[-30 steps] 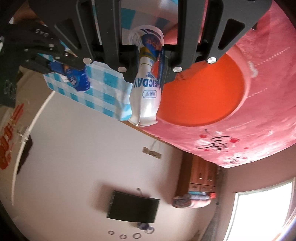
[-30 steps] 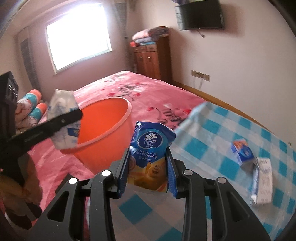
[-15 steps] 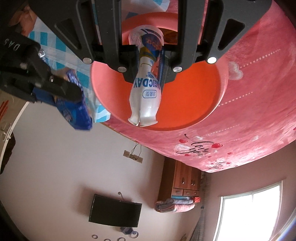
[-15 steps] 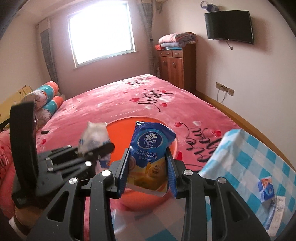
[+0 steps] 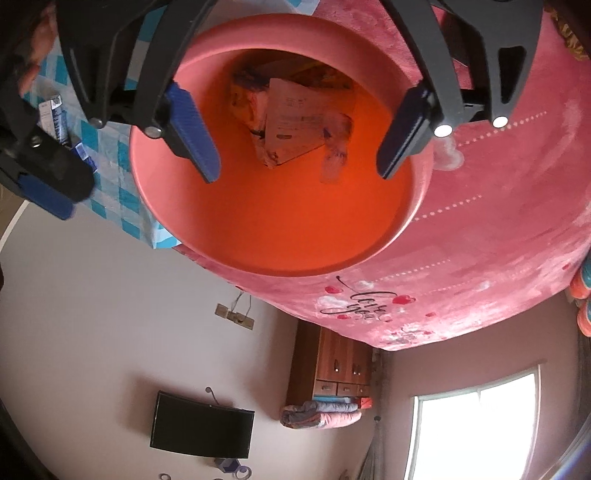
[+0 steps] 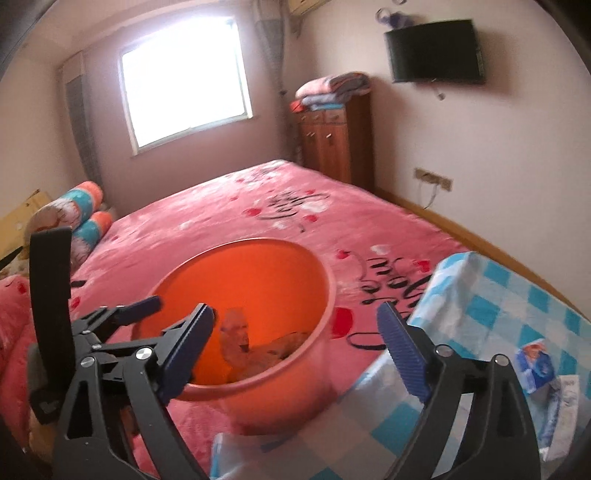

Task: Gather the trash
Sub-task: 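Move both grippers back over the remaining trash on the checked cloth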

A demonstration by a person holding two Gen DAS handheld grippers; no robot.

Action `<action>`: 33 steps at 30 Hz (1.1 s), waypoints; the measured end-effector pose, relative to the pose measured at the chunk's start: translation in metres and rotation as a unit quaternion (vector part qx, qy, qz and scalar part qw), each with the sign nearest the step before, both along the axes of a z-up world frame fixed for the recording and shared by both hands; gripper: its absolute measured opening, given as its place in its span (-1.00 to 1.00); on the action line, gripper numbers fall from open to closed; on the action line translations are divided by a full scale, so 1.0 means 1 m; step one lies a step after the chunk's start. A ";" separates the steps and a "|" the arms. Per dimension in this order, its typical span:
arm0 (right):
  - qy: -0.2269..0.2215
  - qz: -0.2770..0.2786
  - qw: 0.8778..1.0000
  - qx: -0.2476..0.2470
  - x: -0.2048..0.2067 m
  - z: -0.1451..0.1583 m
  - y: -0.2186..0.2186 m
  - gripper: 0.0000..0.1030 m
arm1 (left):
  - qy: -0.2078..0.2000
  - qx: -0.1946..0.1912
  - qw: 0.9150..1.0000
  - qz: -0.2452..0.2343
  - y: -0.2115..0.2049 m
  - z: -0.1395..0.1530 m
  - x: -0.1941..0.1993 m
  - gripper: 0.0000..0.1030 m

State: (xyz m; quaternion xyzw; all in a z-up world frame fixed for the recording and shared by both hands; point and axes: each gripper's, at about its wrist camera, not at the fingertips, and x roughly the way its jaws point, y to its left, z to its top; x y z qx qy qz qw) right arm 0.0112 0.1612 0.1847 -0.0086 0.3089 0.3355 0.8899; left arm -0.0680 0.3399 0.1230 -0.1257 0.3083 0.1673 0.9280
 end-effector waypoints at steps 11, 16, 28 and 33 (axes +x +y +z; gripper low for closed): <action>-0.024 -0.044 0.999 -0.019 -0.032 -0.011 -0.041 0.76 | 0.000 0.042 0.999 -0.007 -0.032 0.012 -0.009 0.79; -0.031 -0.061 0.997 -0.025 -0.043 -0.017 -0.058 0.82 | -0.001 0.049 0.999 -0.019 -0.047 0.015 -0.013 0.80; -0.026 -0.099 0.994 -0.020 -0.064 -0.026 -0.105 0.82 | -0.001 0.071 0.996 -0.053 -0.094 0.020 -0.016 0.89; -0.024 -0.115 0.993 -0.016 -0.072 -0.031 -0.126 0.82 | 0.001 0.078 0.995 -0.067 -0.114 0.020 -0.016 0.89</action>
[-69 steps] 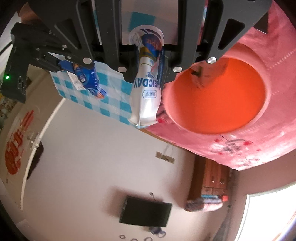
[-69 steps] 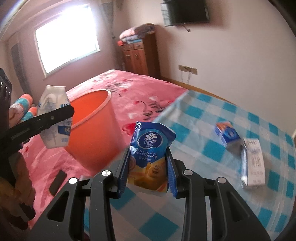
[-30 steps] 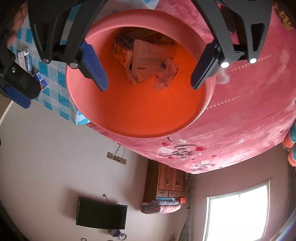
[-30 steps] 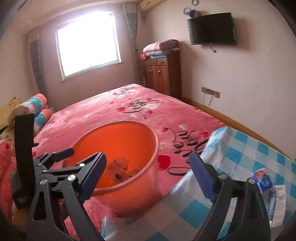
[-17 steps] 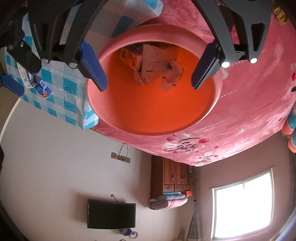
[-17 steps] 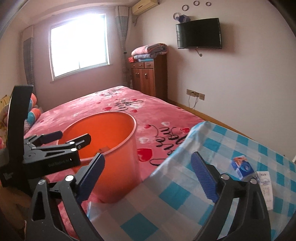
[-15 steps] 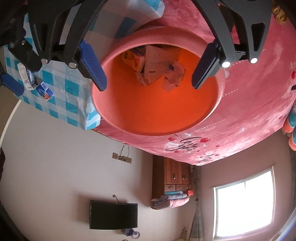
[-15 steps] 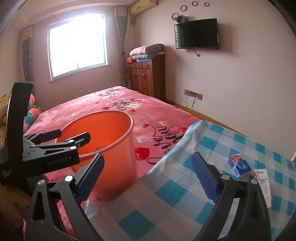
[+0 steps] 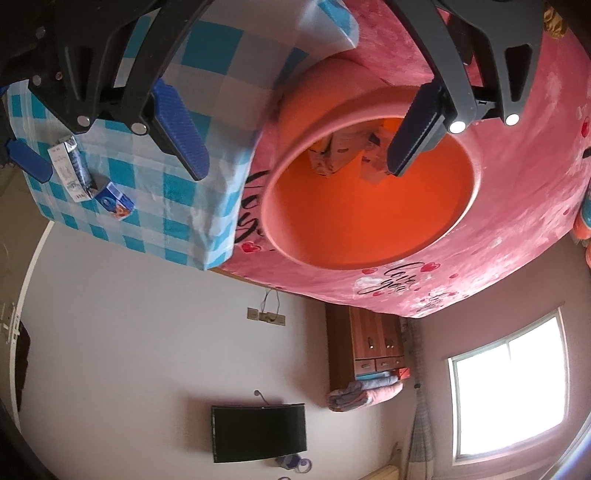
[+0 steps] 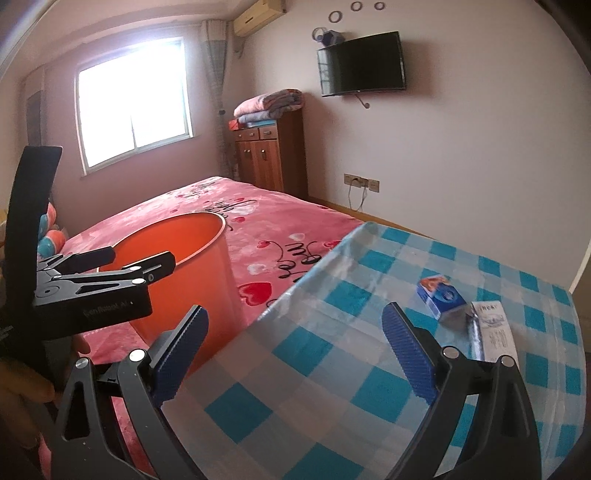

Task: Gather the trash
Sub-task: 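Move both grippers back over the remaining trash on the checked cloth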

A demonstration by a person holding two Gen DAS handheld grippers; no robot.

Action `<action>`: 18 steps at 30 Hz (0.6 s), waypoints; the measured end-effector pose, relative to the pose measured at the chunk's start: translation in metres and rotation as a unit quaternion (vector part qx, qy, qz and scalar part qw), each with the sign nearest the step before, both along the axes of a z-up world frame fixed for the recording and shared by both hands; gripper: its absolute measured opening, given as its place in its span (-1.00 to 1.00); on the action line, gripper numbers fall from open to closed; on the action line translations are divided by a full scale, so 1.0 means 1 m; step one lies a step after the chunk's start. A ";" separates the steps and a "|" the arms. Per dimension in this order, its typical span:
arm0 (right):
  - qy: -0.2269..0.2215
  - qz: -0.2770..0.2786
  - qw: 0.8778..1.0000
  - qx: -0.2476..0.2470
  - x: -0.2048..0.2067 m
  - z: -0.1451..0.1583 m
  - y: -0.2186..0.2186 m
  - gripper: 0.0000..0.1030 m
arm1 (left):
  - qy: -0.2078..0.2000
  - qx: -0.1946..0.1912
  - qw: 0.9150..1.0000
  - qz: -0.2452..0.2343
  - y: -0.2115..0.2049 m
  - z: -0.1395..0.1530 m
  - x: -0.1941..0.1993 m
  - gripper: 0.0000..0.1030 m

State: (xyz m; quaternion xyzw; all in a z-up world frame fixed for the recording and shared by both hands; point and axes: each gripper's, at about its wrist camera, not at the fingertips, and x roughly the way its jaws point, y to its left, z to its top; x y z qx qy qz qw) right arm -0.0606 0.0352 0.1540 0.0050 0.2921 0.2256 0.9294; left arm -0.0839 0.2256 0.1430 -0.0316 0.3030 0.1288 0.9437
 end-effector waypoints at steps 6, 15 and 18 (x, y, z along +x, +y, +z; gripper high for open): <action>-0.001 -0.020 1.000 0.002 -0.007 -0.006 -0.023 0.82 | 0.002 0.009 1.000 -0.019 -0.025 -0.001 0.001 0.89; 0.005 -0.044 0.999 0.015 -0.014 -0.021 -0.056 0.82 | 0.012 0.018 0.999 -0.042 -0.056 -0.008 0.004 0.89; 0.008 -0.052 0.998 0.020 -0.015 -0.026 -0.067 0.82 | 0.016 0.020 0.999 -0.048 -0.064 -0.010 0.005 0.89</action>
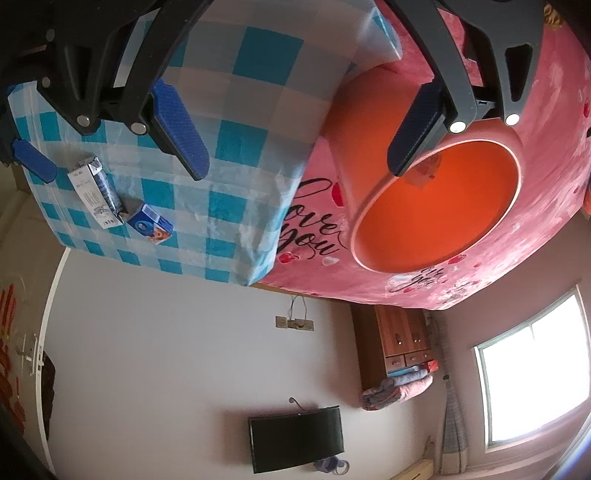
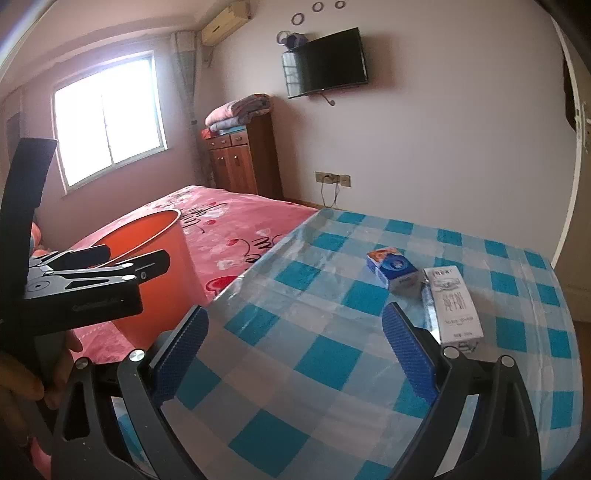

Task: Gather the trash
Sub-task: 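Move both grippers back over the remaining trash on the checked cloth, then grasp the small blue Vinda tissue box with the left gripper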

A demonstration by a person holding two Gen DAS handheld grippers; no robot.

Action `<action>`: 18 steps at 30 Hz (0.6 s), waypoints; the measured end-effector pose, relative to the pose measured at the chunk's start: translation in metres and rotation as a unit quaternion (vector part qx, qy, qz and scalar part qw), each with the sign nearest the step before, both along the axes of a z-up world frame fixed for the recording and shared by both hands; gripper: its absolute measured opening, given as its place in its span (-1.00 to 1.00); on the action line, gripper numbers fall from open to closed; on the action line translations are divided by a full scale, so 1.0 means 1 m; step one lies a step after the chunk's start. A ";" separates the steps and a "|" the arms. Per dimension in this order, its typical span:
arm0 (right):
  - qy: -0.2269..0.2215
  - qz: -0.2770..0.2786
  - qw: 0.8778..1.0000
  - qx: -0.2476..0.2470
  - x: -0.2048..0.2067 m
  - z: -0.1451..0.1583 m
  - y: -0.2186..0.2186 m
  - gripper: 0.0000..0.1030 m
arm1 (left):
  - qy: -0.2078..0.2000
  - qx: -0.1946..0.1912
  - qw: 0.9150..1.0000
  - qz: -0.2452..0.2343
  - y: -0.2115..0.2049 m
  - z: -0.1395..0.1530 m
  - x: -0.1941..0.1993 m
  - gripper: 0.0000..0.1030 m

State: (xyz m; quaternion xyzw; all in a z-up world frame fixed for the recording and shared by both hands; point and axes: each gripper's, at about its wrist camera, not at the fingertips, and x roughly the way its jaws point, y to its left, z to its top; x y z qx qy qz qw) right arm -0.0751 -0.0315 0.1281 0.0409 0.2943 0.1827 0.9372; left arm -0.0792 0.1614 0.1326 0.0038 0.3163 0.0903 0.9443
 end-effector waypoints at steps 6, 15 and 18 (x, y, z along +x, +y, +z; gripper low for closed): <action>0.003 -0.014 1.000 0.009 -0.001 -0.006 -0.017 0.82 | 0.006 0.011 1.000 -0.010 -0.018 -0.005 0.004 0.89; 0.015 -0.029 0.999 0.018 0.002 -0.015 -0.039 0.82 | 0.023 0.017 0.999 -0.021 -0.039 -0.016 0.011 0.89; 0.019 -0.033 0.999 0.022 0.004 -0.018 -0.047 0.82 | 0.029 0.021 0.999 -0.025 -0.047 -0.021 0.013 0.89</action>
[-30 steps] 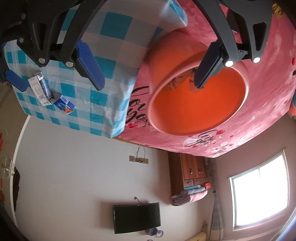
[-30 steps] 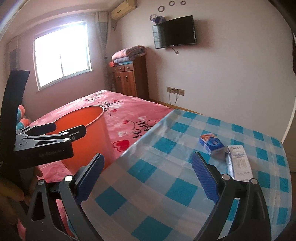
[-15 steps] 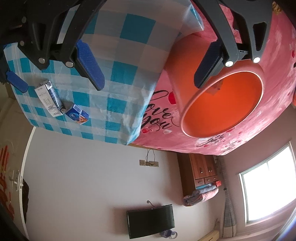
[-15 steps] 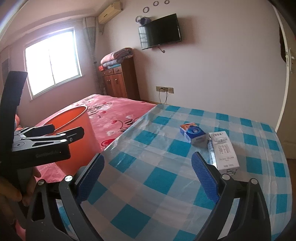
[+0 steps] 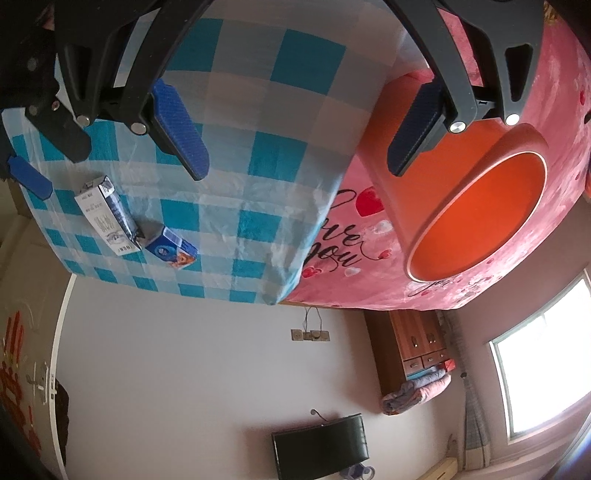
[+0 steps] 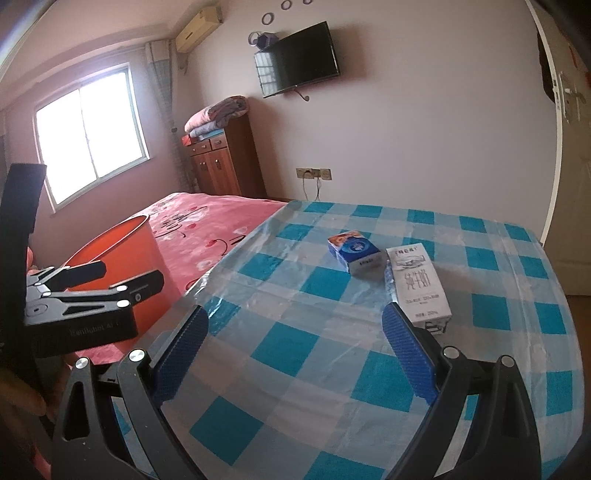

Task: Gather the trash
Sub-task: 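Grasp the small blue Vinda tissue box with the left gripper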

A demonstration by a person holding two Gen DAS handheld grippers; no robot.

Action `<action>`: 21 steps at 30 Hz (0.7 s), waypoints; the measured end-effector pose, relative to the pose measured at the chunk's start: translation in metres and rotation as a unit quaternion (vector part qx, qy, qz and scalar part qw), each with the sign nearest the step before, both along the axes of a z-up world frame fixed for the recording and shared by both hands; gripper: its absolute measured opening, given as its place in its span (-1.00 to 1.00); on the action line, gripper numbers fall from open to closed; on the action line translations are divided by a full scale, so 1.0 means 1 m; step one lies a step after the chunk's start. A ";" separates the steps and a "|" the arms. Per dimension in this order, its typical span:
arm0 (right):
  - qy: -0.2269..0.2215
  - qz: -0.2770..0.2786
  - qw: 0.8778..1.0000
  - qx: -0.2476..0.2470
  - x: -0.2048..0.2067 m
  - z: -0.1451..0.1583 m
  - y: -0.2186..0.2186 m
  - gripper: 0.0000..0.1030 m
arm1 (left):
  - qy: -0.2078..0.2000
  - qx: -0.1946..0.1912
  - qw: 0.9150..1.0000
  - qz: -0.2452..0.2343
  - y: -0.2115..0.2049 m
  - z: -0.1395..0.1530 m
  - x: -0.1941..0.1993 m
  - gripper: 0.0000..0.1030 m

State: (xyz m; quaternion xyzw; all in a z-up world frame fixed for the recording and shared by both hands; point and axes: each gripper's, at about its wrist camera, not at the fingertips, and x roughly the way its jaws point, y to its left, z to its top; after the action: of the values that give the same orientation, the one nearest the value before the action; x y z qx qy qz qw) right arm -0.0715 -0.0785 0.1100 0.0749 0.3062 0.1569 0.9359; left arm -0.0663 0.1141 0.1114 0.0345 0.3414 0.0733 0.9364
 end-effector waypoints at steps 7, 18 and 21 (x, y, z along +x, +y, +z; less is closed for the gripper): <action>0.018 -0.014 1.000 0.018 0.009 -0.011 -0.020 0.82 | 0.014 0.011 1.000 -0.010 -0.019 -0.012 0.008 0.89; 0.062 -0.061 0.995 0.047 0.033 -0.038 -0.068 0.82 | 0.047 0.018 0.998 -0.031 -0.046 -0.040 0.021 0.89; 0.077 -0.076 0.993 0.052 0.040 -0.049 -0.082 0.82 | 0.053 0.026 0.997 -0.042 -0.055 -0.049 0.022 0.89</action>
State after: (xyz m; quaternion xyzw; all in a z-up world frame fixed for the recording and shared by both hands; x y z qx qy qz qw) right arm -0.0311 -0.1604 0.0611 0.1585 0.3619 0.0945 0.9138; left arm -0.0445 0.0592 0.0627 0.0771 0.3864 0.0413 0.9182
